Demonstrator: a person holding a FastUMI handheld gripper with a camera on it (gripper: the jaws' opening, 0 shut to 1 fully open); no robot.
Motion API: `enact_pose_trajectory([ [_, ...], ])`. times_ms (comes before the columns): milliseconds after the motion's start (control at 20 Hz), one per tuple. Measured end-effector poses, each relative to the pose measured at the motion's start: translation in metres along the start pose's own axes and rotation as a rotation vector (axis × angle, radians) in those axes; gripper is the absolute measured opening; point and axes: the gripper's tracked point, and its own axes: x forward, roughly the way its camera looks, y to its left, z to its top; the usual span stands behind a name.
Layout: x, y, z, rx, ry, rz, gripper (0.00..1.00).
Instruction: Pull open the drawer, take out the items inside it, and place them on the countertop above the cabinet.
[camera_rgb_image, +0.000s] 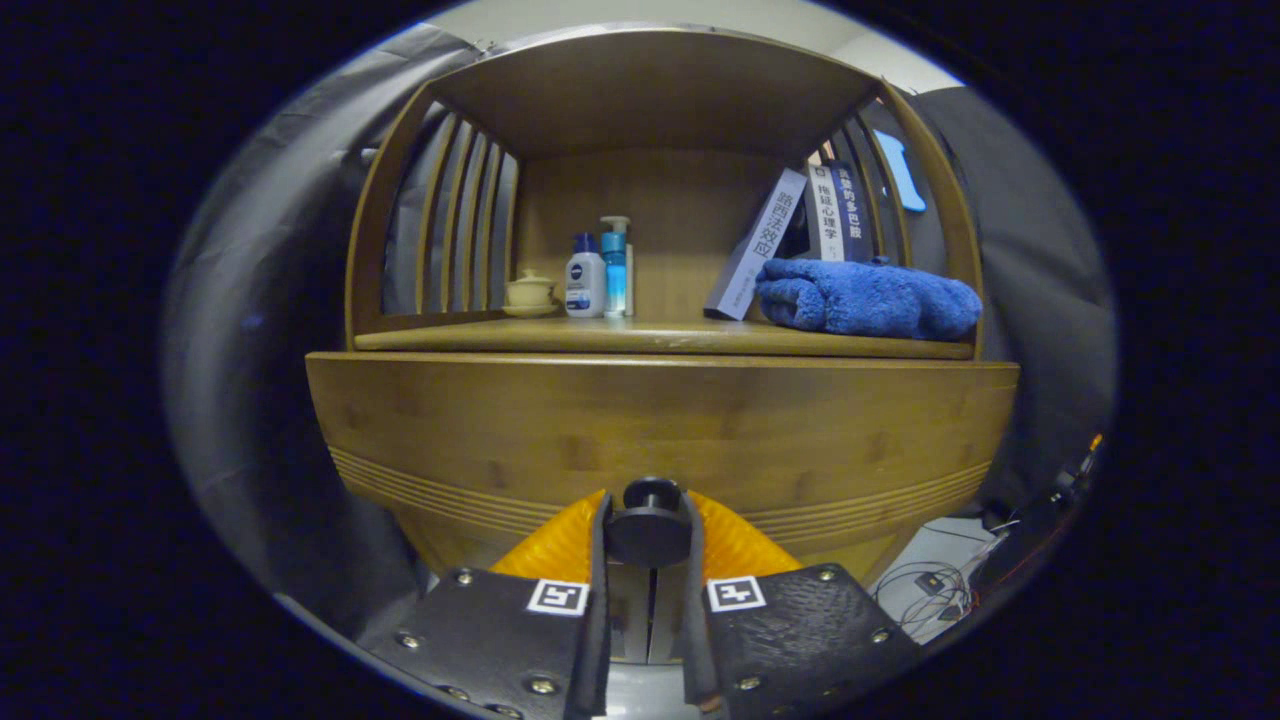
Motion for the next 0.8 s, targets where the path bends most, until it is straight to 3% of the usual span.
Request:
enact_pose_trajectory([
  [550, -0.113, 0.008, -0.029, -0.021, 0.036, 0.005, 0.29],
  [800, -0.131, 0.009, -0.033, -0.005, 0.047, 0.003, 0.29],
])
